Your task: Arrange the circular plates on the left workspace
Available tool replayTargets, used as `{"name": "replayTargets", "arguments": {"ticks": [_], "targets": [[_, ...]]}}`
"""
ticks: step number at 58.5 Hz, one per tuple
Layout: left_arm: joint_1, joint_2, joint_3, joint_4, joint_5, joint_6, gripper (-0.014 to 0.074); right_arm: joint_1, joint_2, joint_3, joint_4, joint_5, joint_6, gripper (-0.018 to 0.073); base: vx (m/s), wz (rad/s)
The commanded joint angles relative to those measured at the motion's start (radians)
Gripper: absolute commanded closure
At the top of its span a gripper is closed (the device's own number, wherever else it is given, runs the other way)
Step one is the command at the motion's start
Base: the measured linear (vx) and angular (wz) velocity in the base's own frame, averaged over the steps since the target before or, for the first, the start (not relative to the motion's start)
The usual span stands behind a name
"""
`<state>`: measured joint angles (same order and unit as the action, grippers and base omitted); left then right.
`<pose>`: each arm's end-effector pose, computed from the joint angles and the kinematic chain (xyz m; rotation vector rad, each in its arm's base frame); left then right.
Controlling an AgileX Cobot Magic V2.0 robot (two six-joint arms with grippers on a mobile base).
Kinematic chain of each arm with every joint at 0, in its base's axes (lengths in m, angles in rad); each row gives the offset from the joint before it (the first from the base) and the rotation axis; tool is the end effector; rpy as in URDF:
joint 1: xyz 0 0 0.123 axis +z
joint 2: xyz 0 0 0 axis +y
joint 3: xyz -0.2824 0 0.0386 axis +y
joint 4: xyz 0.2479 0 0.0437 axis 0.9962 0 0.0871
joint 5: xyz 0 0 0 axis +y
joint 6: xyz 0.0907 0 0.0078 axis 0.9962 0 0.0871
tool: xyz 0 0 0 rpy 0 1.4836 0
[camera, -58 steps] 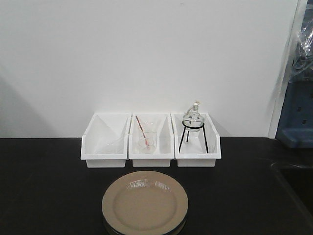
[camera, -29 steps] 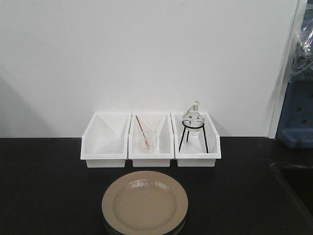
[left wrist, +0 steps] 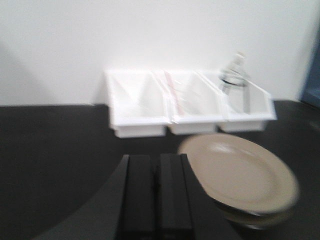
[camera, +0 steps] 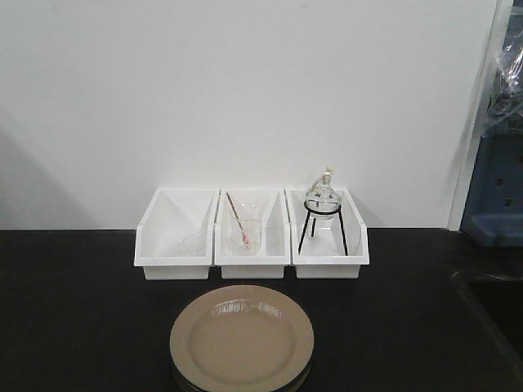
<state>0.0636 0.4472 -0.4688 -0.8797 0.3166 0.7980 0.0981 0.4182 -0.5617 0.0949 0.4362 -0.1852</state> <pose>0.0981 -0.0157 0.3203 0.0833 1.6667 -0.1966 0.0850 0.0120 0.3331 -0.2035 1.7628 0.0348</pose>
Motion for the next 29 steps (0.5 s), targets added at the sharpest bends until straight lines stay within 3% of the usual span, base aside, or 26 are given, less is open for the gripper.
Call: {"name": "replayTargets", "arguments": {"ticks": [1, 9, 18, 22, 29], "targets": [[-0.003, -0.039, 0.015, 0.124, -0.14, -0.057, 0.0596, -0.001, 0.006, -0.027, -0.006, -0.081, 0.001, 0.0559, 0.0, 0.0], [-0.003, -0.126, 0.121, 0.475, -0.202, -0.303, 0.0596, -0.001, 0.006, -0.027, -0.006, -0.081, 0.001, 0.0559, 0.0, 0.0], [-0.003, -0.254, 0.275, 0.753, -0.28, -0.54, 0.0596, -0.001, 0.006, -0.027, -0.006, -0.081, 0.001, 0.0559, 0.0, 0.0], [-0.003, -0.306, 0.341, 0.806, -0.322, -0.587, 0.0596, -0.001, 0.006, -0.027, -0.006, -0.081, 0.001, 0.0559, 0.0, 0.0], [-0.003, -0.397, 0.465, 0.805, -0.428, -0.613, 0.0596, -0.001, 0.006, -0.027, -0.006, -0.081, 0.001, 0.0559, 0.0, 0.0]]}}
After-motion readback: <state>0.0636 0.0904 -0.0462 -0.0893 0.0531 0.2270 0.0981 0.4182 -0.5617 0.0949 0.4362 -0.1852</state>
